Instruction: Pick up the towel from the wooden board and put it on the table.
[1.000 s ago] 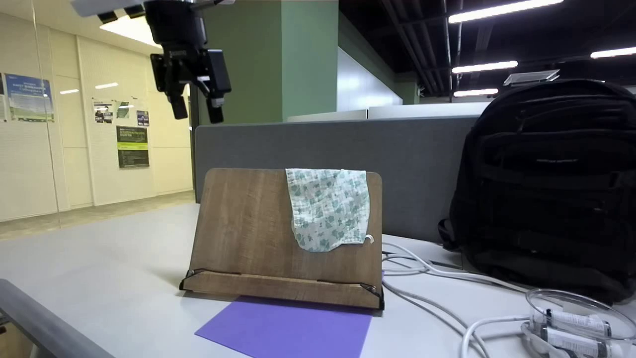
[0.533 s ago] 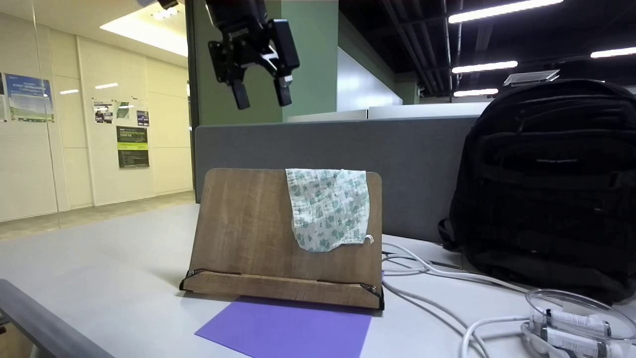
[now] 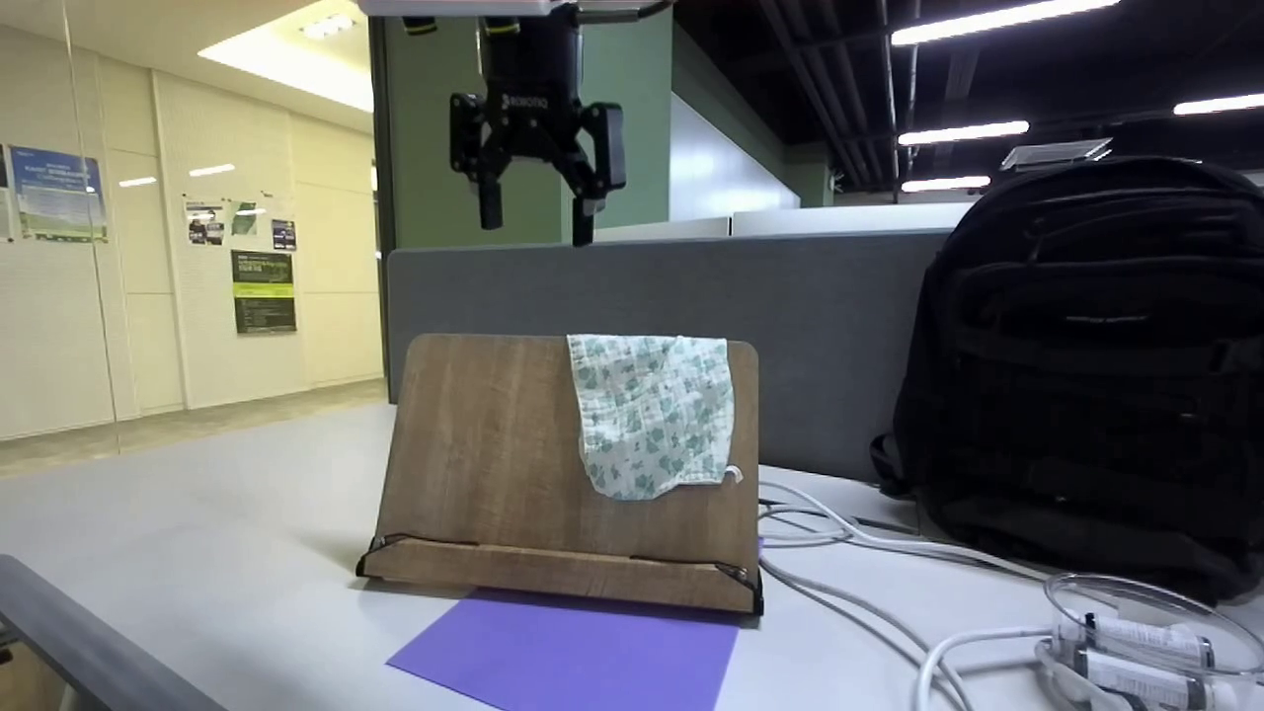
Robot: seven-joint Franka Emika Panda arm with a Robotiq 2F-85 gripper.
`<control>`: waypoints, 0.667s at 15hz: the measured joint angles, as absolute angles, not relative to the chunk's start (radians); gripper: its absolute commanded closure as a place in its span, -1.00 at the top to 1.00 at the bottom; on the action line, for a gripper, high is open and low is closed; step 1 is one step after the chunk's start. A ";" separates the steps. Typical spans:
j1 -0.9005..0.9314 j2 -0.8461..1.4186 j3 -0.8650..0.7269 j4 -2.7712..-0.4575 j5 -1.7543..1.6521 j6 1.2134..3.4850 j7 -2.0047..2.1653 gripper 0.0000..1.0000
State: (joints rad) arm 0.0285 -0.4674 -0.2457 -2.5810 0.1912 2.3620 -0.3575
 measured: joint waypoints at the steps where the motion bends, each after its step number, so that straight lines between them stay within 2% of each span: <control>1: 0.025 -0.468 -0.241 -2.585 0.191 2.362 -0.357 1.00; 10: -0.052 -0.443 -0.228 -2.586 0.093 2.431 -0.358 1.00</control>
